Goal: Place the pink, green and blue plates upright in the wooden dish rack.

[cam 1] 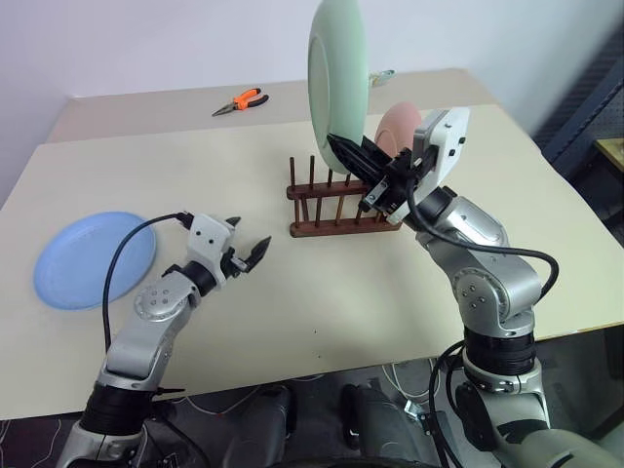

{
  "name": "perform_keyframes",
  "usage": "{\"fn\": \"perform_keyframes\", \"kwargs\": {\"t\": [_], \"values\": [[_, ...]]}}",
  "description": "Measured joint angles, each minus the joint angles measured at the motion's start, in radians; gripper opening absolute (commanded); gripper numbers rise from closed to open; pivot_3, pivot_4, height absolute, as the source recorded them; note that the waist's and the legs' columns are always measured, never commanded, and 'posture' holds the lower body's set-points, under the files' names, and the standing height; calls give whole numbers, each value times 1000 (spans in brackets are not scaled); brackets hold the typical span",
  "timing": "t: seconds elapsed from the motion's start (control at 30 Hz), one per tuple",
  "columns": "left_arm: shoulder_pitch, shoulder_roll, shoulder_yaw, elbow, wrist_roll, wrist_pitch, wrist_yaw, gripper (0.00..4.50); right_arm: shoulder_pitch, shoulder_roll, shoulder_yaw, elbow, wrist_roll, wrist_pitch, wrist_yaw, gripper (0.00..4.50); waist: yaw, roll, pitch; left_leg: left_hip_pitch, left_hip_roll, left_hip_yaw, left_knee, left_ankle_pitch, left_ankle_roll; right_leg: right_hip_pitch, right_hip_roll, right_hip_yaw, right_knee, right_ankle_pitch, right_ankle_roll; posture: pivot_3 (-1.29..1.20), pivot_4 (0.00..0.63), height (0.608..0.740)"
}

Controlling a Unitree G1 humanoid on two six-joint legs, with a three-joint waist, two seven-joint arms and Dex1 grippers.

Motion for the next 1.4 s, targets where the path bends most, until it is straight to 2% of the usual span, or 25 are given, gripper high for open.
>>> {"fn": "perform_keyframes", "kwargs": {"t": [0.23, 0.53, 0.63, 0.7, 0.73, 0.8, 1.07, 1.2, 1.23, 1.33, 1.4], "values": [[23, -17, -5, -11, 8, -8, -71, 3688, 19, 0, -45, 25, 49, 71, -63, 0, 0, 0, 0, 0, 0, 1, 0, 1, 1, -1, 0, 0, 0, 0, 0, 0, 150, 729], [34, -35, -5, -35, 27, 1, -89, 3688, 38, -23, -51, 99, 45, 105, -71, 0, -1, 1, 0, 0, 0, 1, 0, 1, 2, -1, 0, 0, 0, 0, 1, 0, 150, 729], [34, -38, -5, -36, 31, 4, -93, 3719, 40, -39, -36, 115, 28, 112, -69, 1141, -1, 1, 0, 0, 0, 1, 0, 1, 2, -1, 0, 0, 0, 0, 1, 0, 150, 729], [34, -40, -5, -37, 32, 6, -96, 3719, 40, -51, -25, 119, 8, 111, -69, 2140, -1, 1, 0, 0, 0, 1, 0, 1, 2, -1, 0, 0, 0, 0, 1, 0, 150, 729], [34, -42, -5, -37, 31, 13, -99, 4101, 39, -59, -19, 120, -6, 107, -69, 2753, -1, 1, 0, 0, 0, 1, 0, 1, 2, -1, 0, 0, 0, 0, 1, 0, 150, 729], [34, -50, -5, -37, 29, 23, -106, 4485, 39, -69, -6, 120, -43, 80, -70, 3646, -1, 1, 0, 0, 0, 1, 0, 1, 2, -1, 0, 0, 0, 0, 1, 0, 150, 729], [32, -84, 21, -39, 6, 65, -95, 4485, -14, -140, 39, 125, -199, -105, -30, 3646, -1, 1, 0, 0, 0, 1, 1, 1, 2, 0, 0, 0, 0, 1, 2, 0, 150, 729], [9, -123, 97, -35, -17, 71, -37, 4485, -62, -164, 49, 124, -251, -197, 6, 3646, 0, 1, 0, 0, 0, 1, 1, 1, 2, 0, 0, -1, 1, 1, 3, 0, 150, 729], [-16, -146, 131, -18, -14, 76, 20, 4485, -79, -179, 68, 124, -269, -222, 31, 3646, 0, 1, 0, 0, 0, 1, 1, 1, 2, 0, 0, -1, 1, 2, 3, 0, 150, 729], [-102, -179, 273, 57, 19, 118, 228, 4500, -121, -243, 159, 101, -325, -285, 136, 4461, -2, 0, -1, 0, 0, 1, 1, 2, 1, 0, 1, -2, 1, 2, 4, 0, 150, 729], [-143, -201, 390, 92, 30, 162, 379, 4500, -122, -273, 230, 99, -381, -333, 192, 4461, -3, -1, -1, 0, 0, 1, 1, 2, 1, 0, 1, -1, 1, 2, 4, 0, 150, 729]]}}
